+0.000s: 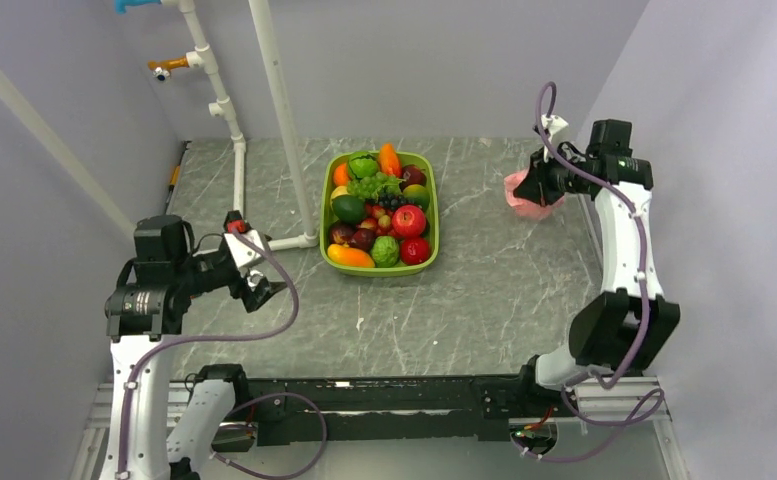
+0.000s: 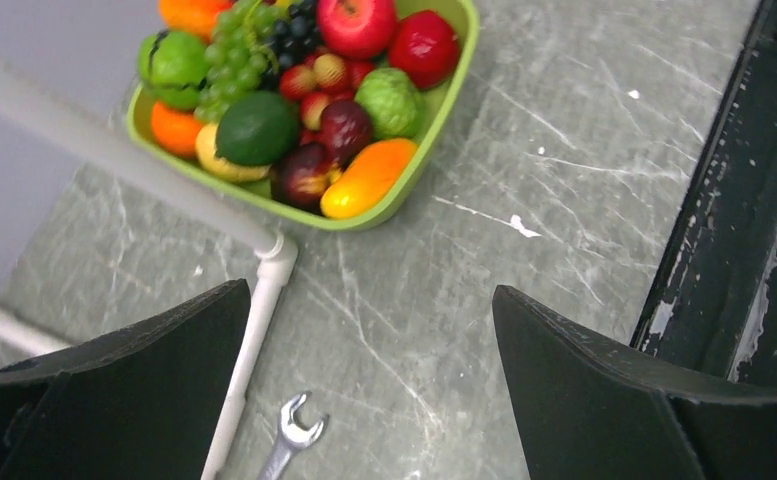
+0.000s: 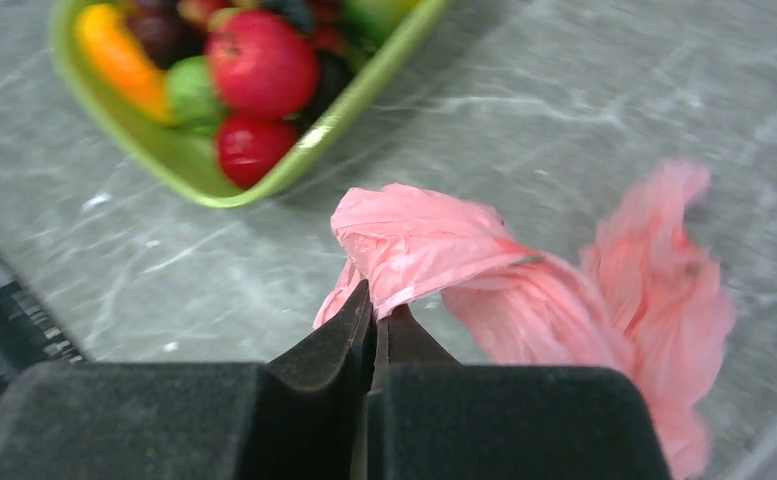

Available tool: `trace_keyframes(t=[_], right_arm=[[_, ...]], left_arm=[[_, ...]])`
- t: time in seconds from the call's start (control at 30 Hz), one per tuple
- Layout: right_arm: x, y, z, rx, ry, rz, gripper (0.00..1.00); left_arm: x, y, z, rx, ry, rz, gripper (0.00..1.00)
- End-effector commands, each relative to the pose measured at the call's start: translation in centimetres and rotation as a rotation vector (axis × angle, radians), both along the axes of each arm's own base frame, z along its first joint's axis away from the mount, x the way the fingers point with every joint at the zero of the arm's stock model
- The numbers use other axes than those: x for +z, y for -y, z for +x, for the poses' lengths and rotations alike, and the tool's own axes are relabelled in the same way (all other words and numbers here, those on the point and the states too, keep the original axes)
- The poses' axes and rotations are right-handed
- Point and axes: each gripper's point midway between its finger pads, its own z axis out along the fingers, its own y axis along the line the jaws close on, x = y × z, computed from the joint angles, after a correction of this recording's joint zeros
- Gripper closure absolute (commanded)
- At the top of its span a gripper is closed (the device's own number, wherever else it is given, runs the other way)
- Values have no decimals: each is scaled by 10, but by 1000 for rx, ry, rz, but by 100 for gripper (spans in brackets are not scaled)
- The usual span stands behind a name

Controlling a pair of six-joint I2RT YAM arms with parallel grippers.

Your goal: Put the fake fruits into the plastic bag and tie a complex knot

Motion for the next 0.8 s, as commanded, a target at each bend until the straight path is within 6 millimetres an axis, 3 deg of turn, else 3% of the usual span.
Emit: trace_keyframes(t=[0.0, 0.27, 0.37, 0.53, 0.77], right_arm=[[31, -60, -65, 233, -15, 162, 100], [95, -146, -145, 526, 108, 214, 100], [112, -163, -168, 603, 136, 240, 100], [132, -186, -194, 699, 176, 297, 100], [152, -206, -209, 773, 190, 367, 100]], left_arm=[[16, 30, -6, -225, 203, 7, 1], [53, 105, 6, -452, 357, -96, 1], [64, 132, 5, -505, 362, -172, 1], [66, 182, 2, -553, 314, -260, 1], [73, 245, -6, -595, 190, -394, 1]])
